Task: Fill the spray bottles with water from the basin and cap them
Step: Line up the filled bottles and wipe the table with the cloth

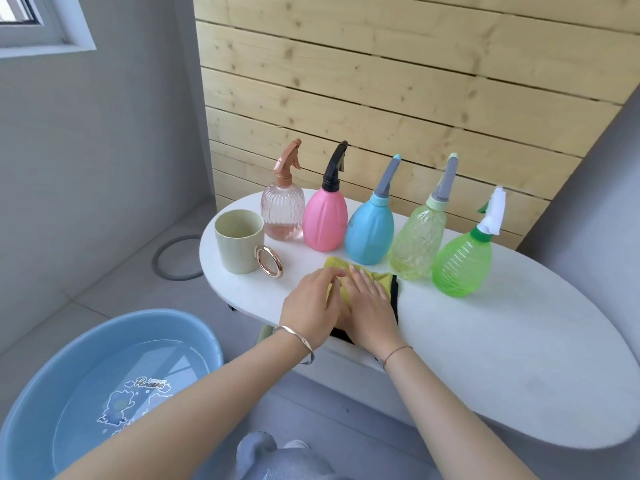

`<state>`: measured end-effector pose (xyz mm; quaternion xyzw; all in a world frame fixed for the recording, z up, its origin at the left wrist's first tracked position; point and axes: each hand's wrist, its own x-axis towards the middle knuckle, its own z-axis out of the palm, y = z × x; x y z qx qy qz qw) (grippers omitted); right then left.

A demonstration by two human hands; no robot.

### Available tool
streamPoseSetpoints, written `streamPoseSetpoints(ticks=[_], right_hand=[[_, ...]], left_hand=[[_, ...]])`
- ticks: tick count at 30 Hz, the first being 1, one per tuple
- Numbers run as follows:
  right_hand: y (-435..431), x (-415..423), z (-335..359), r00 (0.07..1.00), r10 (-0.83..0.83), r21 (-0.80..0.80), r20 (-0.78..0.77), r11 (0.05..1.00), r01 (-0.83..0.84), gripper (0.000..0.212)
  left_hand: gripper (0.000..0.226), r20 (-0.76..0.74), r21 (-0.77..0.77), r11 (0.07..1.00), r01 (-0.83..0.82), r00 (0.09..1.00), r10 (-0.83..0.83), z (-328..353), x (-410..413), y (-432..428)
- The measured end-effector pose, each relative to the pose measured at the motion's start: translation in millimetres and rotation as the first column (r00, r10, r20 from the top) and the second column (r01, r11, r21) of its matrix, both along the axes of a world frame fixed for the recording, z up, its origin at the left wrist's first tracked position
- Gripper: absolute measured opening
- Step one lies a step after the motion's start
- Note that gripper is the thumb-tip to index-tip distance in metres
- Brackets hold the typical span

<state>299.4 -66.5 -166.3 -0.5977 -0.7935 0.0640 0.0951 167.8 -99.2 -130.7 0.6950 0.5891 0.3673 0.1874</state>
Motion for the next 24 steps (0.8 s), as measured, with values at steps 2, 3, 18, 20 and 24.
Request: streamPoseSetpoints(ticks=[2, 3, 18, 20, 24], right_hand=[[-11.6, 22.6, -3.0, 1.000, -0.012, 0.006, -0.021, 1.000, 0.012, 0.086], [-17.0, 34.9, -3.7, 0.999, -0.032, 0.012, -0.031, 0.999, 0.032, 0.084], [-85.5, 76.1, -7.6, 0.968, -0.243, 0.028, 0.057, 0.970, 0.242, 0.083], [-90.2, 78.9, -9.1, 0.976, -0.213, 0.033, 0.046, 0.977, 0.212, 0.085], [-97.9, 102.0, -6.7, 0.961, -0.271, 0.038, 0.046, 0.962, 0.270, 0.090]], left_hand=[[0.043, -0.185, -0.038, 0.995, 0.088, 0.978, -0.094, -0.7, 9.5, 6.9], [0.045, -0.260, -0.087, 0.988, 0.125, 0.955, -0.143, -3.2, 16.1, 9.5], [0.061, -0.533, -0.298, 0.894, 0.334, 0.719, -0.446, -25.3, 56.2, -30.2], [0.067, -0.571, -0.302, 0.892, 0.336, 0.685, -0.452, -24.4, 53.9, -31.8], [0.055, -0.610, -0.304, 0.885, 0.353, 0.642, -0.465, -24.3, 69.6, -33.2]])
